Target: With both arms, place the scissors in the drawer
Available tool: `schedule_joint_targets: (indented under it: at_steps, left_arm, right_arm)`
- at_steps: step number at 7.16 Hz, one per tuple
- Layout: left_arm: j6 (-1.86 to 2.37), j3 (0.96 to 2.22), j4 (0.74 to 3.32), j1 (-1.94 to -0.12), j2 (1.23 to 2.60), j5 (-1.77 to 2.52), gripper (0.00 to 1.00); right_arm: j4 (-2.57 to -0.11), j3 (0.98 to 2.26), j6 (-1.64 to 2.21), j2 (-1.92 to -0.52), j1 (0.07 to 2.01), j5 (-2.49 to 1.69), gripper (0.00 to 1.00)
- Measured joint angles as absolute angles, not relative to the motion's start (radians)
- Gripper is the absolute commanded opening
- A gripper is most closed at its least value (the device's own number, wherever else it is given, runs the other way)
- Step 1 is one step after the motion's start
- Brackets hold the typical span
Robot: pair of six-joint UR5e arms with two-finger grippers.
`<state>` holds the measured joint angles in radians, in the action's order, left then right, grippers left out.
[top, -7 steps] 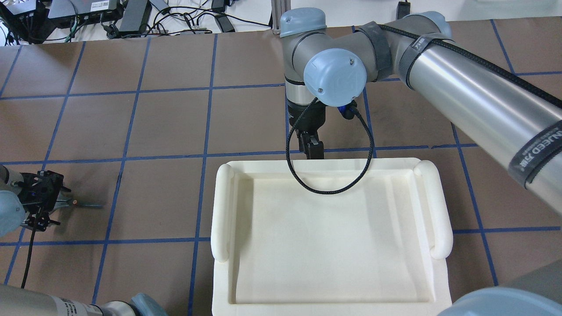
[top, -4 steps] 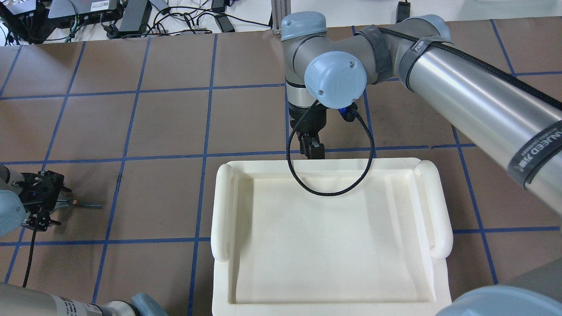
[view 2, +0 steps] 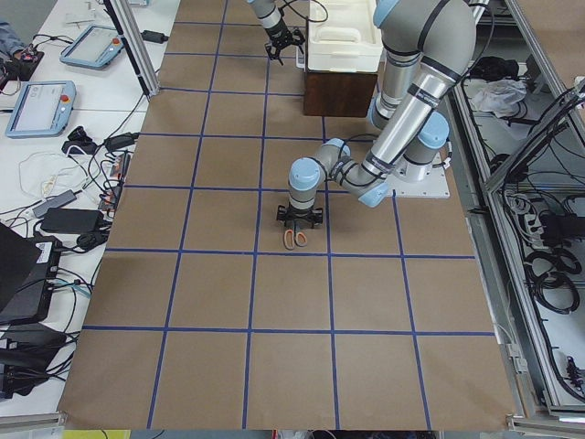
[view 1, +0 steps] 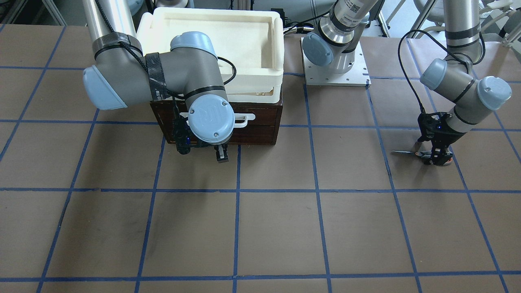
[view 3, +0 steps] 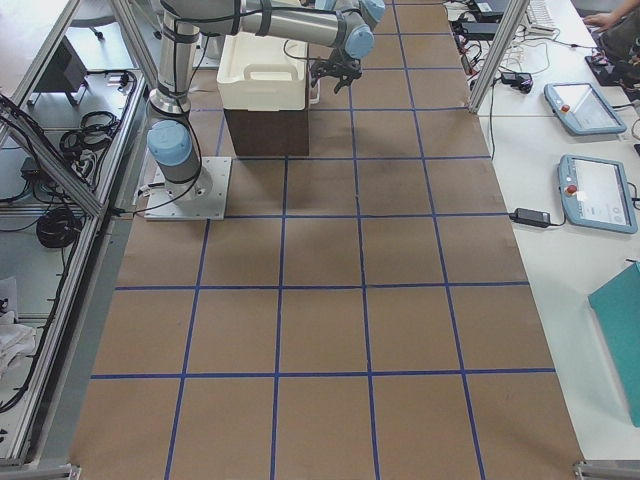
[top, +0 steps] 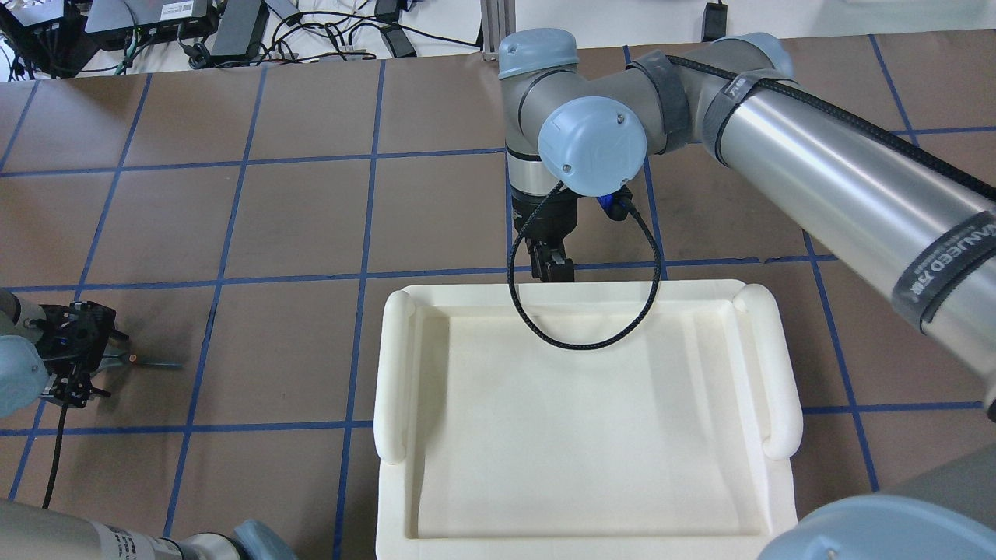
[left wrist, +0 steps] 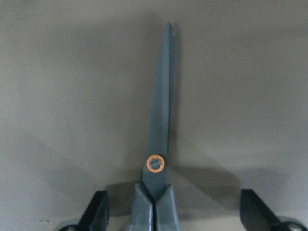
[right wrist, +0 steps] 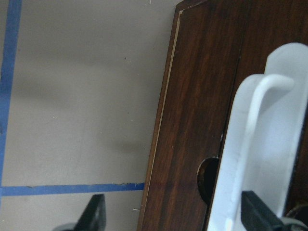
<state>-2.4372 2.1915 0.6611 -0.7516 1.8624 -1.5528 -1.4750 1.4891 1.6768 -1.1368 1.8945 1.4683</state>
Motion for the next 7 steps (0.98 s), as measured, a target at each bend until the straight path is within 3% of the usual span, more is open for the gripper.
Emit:
schedule_joint_targets:
  at_steps: [1, 4, 6, 7]
  left_arm:
    - [-2.435, 2.191, 0.661, -0.752, 1.863, -1.547, 0.77]
    - [-2.434, 2.191, 0.661, -0.753, 1.864, -1.540, 0.45]
    - [-2.438, 2.191, 0.661, -0.754, 1.863, -1.539, 0.33]
    - [-2.440, 2.190, 0.660, -0.754, 1.862, -1.533, 0.19]
  right_arm:
    - [-1.477, 1.489, 1.677, -1.136, 1.894, 1.469, 1.00]
    - [-1.484, 1.492, 1.670, -1.132, 1.894, 1.471, 1.00]
    - [-1.485, 1.500, 1.671, -1.130, 1.894, 1.470, 1.00]
    - [-1.485, 1.502, 1.670, -1.129, 1.895, 1.470, 1.00]
